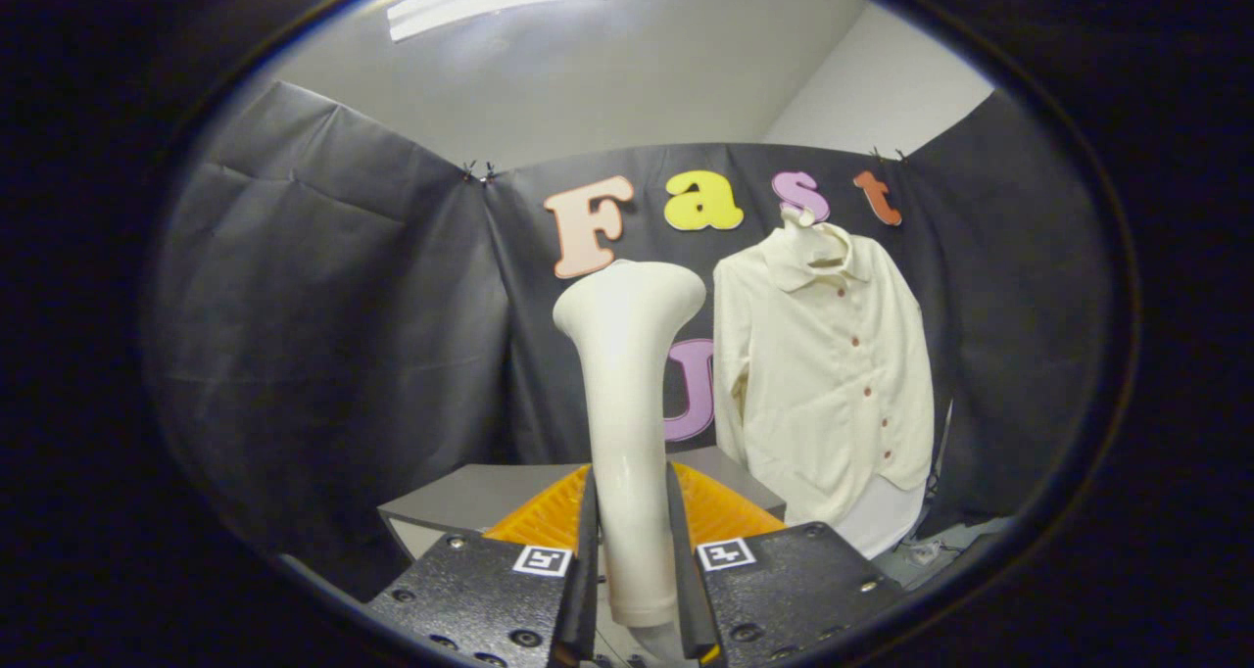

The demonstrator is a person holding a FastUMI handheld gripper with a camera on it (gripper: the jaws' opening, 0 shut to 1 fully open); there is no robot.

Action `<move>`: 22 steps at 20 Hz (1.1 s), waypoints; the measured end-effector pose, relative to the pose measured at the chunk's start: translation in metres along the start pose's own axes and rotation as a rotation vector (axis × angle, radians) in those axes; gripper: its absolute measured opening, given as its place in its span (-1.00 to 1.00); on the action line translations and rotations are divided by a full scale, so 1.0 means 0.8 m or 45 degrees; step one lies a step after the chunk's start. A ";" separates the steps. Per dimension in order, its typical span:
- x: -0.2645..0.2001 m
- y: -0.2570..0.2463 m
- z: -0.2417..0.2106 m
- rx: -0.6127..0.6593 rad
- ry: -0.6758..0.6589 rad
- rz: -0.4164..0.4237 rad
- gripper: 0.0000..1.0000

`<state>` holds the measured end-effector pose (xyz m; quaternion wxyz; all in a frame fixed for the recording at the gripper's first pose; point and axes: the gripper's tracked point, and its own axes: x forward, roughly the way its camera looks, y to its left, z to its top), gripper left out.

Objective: Iron the clothes twice with a garment steamer, once on the left side and once on the right side.

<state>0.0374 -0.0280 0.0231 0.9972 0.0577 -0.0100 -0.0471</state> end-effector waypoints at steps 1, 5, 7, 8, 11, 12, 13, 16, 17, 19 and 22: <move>-0.004 0.014 0.004 -0.012 -0.005 0.008 -0.35; -0.014 0.048 0.007 -0.031 0.005 0.045 -0.36; -0.014 0.051 0.004 -0.035 0.013 0.050 -0.35; -0.014 0.049 0.002 -0.035 0.020 0.045 -0.35; -0.015 0.047 -0.001 -0.039 0.023 0.043 -0.35; -0.016 0.045 -0.002 -0.044 0.026 0.038 -0.35; -0.015 0.042 -0.002 -0.041 0.024 0.030 -0.35; -0.016 0.038 -0.007 -0.022 0.033 0.026 -0.35; -0.015 0.036 -0.008 -0.019 0.035 0.024 -0.35; -0.015 0.030 -0.010 -0.015 0.036 0.015 -0.35; -0.012 0.027 -0.011 -0.010 0.037 0.007 -0.35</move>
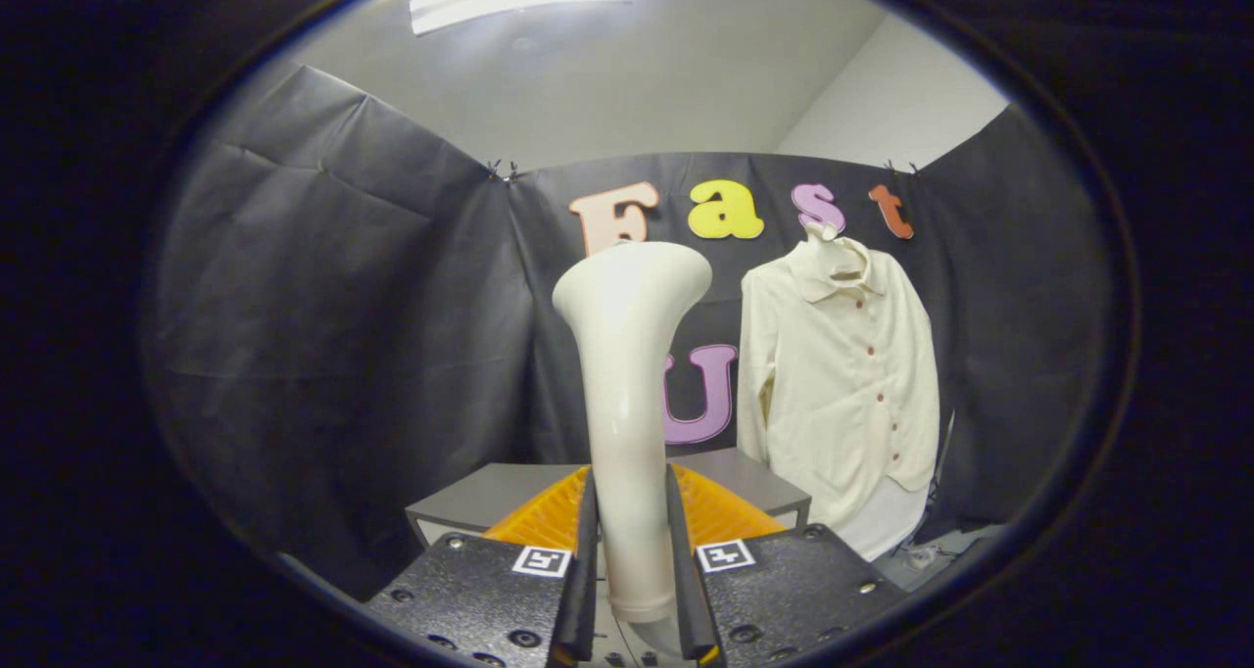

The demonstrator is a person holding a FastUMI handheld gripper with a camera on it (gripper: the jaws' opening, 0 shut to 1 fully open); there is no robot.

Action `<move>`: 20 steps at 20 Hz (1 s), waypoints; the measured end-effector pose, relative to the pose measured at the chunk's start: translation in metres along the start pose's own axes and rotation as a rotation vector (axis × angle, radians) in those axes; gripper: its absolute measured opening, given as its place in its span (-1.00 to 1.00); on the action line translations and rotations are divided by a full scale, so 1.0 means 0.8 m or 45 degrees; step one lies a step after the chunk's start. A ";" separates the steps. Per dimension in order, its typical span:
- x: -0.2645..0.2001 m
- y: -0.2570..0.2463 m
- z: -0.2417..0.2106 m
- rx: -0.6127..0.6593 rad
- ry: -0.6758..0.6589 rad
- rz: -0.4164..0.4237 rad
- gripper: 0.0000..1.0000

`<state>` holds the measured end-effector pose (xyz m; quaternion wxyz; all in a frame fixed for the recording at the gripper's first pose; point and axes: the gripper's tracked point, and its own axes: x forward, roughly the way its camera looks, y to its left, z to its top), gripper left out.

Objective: Iron the clothes twice with a garment steamer, once on the left side and once on the right side.

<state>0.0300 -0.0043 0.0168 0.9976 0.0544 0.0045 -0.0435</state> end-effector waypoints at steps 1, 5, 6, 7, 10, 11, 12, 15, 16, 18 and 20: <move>0.002 0.000 0.001 0.003 -0.007 -0.001 -0.35; 0.003 0.000 -0.005 -0.005 0.000 -0.003 -0.35; 0.003 0.001 -0.006 0.000 -0.003 -0.002 -0.35; 0.004 0.001 -0.008 0.002 0.004 -0.003 -0.35; 0.008 -0.002 -0.012 0.012 0.011 -0.007 -0.35; 0.011 -0.003 -0.013 0.014 0.016 -0.008 -0.35; 0.013 -0.003 -0.013 0.017 0.012 -0.010 -0.35; 0.018 -0.004 -0.016 0.005 0.016 -0.010 -0.35; 0.021 -0.005 -0.017 0.001 0.018 -0.011 -0.35; 0.025 -0.006 -0.020 0.010 0.025 -0.013 -0.35; 0.028 -0.008 -0.023 0.013 0.028 -0.017 -0.35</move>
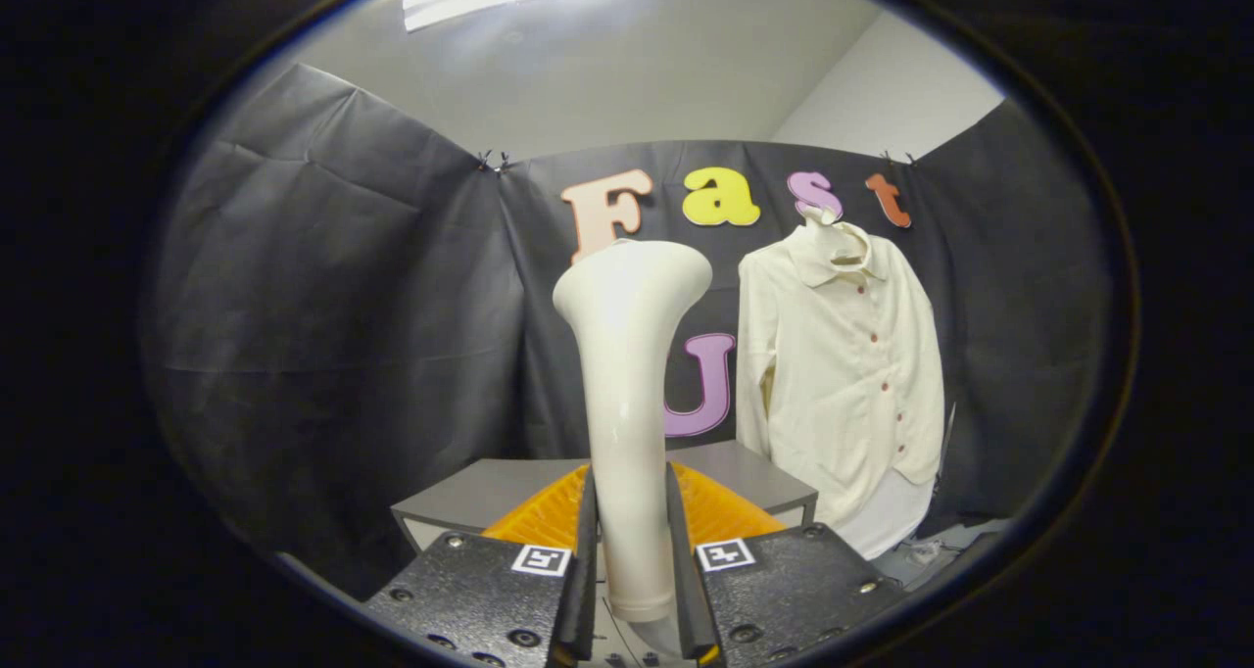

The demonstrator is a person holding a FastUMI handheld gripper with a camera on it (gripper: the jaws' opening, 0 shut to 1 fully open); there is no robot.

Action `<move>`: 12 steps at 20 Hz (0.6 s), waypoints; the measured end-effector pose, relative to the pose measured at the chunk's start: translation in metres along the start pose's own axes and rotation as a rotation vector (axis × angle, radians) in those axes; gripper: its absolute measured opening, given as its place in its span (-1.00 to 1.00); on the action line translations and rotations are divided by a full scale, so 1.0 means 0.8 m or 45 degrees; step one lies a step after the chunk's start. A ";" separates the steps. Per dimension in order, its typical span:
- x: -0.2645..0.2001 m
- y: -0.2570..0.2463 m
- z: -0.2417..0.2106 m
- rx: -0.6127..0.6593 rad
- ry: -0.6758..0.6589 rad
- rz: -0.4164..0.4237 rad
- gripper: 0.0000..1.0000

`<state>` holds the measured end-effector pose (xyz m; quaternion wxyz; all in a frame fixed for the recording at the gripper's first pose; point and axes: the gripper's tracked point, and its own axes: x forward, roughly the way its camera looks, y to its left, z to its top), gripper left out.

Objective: Iron the clothes twice with a garment steamer, once on the left side and once on the right side.

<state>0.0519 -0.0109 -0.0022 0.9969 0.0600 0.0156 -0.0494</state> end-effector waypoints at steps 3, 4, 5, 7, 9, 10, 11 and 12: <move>0.004 -0.005 -0.004 0.005 0.005 -0.014 -0.35; 0.004 -0.005 -0.005 0.007 0.006 -0.014 -0.35; 0.004 -0.006 -0.007 0.010 0.007 -0.015 -0.35; 0.007 -0.007 -0.009 0.013 0.014 -0.016 -0.35; 0.007 -0.009 -0.011 0.021 0.018 -0.018 -0.35; 0.007 -0.009 -0.011 0.024 0.023 -0.019 -0.35; 0.008 -0.010 -0.012 0.026 0.019 -0.019 -0.35; 0.008 -0.010 -0.013 0.027 0.026 -0.019 -0.35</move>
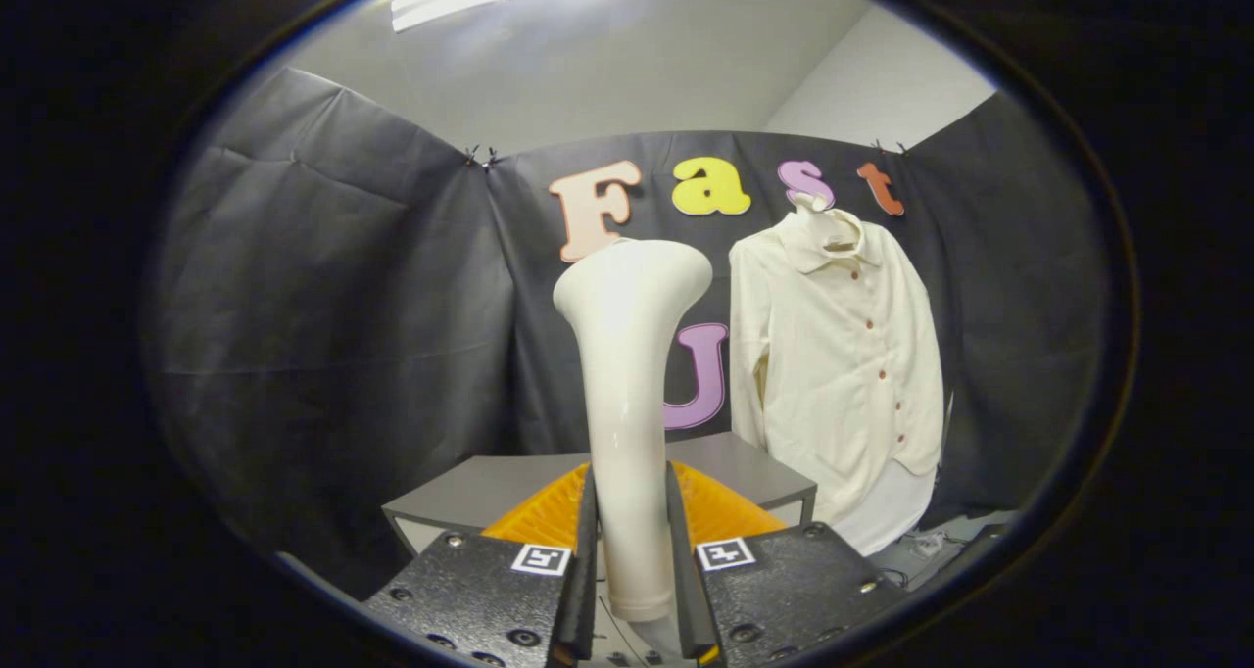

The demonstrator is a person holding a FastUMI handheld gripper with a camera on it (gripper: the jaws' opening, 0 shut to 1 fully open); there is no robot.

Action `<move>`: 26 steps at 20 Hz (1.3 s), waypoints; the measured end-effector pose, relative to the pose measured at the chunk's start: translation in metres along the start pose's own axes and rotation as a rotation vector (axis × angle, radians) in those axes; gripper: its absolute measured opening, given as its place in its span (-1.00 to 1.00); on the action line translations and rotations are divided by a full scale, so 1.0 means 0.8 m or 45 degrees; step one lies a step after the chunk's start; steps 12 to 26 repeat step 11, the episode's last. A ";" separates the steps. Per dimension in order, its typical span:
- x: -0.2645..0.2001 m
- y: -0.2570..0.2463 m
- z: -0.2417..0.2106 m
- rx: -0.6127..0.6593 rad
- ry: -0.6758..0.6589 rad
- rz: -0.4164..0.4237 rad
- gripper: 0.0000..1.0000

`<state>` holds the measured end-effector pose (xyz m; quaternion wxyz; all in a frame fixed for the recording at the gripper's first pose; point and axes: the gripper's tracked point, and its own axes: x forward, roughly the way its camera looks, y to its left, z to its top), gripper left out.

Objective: Iron the clothes twice with a garment steamer, once on the left side and once on the right side.

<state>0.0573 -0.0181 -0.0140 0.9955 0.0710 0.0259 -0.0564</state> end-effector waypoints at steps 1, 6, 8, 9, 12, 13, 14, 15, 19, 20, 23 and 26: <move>0.001 0.001 -0.002 0.002 0.002 0.000 -0.35; 0.007 -0.002 -0.003 0.000 0.005 -0.005 -0.35; 0.009 -0.003 -0.005 -0.004 0.012 -0.008 -0.35; 0.011 -0.003 -0.007 -0.003 0.013 -0.008 -0.35; 0.014 -0.002 -0.011 0.001 0.020 -0.005 -0.35; 0.014 -0.002 -0.011 0.001 0.020 -0.005 -0.35; 0.014 -0.002 -0.011 0.001 0.020 -0.005 -0.35; 0.014 -0.002 -0.011 0.001 0.020 -0.005 -0.35; 0.014 -0.002 -0.011 0.001 0.020 -0.005 -0.35; 0.014 -0.002 -0.011 0.001 0.020 -0.005 -0.35; 0.014 -0.002 -0.011 0.001 0.020 -0.005 -0.35; 0.014 -0.002 -0.011 0.001 0.020 -0.005 -0.35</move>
